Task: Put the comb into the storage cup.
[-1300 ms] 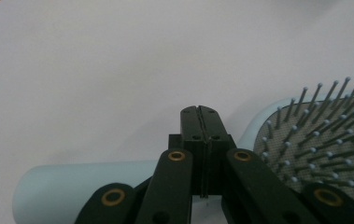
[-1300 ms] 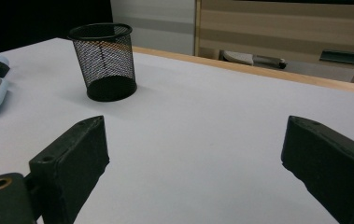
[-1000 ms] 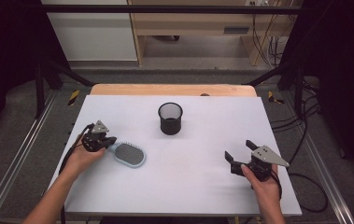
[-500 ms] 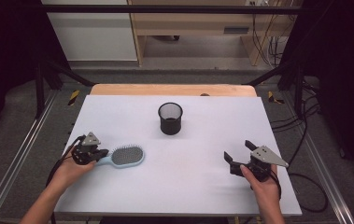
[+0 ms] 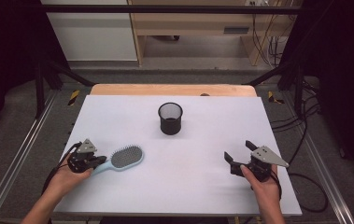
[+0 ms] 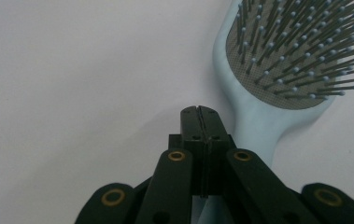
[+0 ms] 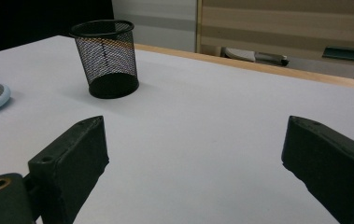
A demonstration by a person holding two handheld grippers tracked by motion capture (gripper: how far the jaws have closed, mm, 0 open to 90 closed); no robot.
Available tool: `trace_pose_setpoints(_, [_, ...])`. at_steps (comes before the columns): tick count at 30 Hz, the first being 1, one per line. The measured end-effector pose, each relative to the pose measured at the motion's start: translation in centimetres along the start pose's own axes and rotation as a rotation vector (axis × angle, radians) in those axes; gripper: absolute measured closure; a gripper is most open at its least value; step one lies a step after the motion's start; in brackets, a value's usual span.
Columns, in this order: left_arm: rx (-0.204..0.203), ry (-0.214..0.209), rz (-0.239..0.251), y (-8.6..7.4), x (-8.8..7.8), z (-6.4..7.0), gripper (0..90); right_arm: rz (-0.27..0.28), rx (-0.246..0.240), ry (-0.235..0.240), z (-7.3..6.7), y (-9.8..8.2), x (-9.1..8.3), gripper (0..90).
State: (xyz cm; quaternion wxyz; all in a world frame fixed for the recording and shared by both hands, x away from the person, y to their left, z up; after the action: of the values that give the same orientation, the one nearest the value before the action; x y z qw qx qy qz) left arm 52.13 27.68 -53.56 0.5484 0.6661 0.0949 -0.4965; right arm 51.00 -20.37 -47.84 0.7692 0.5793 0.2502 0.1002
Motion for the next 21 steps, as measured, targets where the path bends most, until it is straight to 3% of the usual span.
trace_pose_setpoints(14, [-0.01,-0.01,0.001,-0.6,-0.7,1.9,90.0,0.001,0.001,0.001,0.2,0.0,-0.2,7.2])
trace_pose_setpoints(21, [-0.034,-0.019,0.009,-1.0,-0.8,2.3,90.0,-0.004,0.001,0.006,0.0,-0.1,-0.1,7.2])
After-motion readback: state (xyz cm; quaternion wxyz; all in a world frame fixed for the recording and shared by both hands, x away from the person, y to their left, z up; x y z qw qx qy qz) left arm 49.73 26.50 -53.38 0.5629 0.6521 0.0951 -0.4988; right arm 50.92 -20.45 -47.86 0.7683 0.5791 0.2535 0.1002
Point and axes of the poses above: each handheld gripper's, and its own axes: x roughly forward along the jaws, y roughly out of its top, z roughly to its right, the point moved 9 cm from there along x, roughly forward along the jaws, and after that the axes turned 13 degrees about -x, right-handed, at the moved point
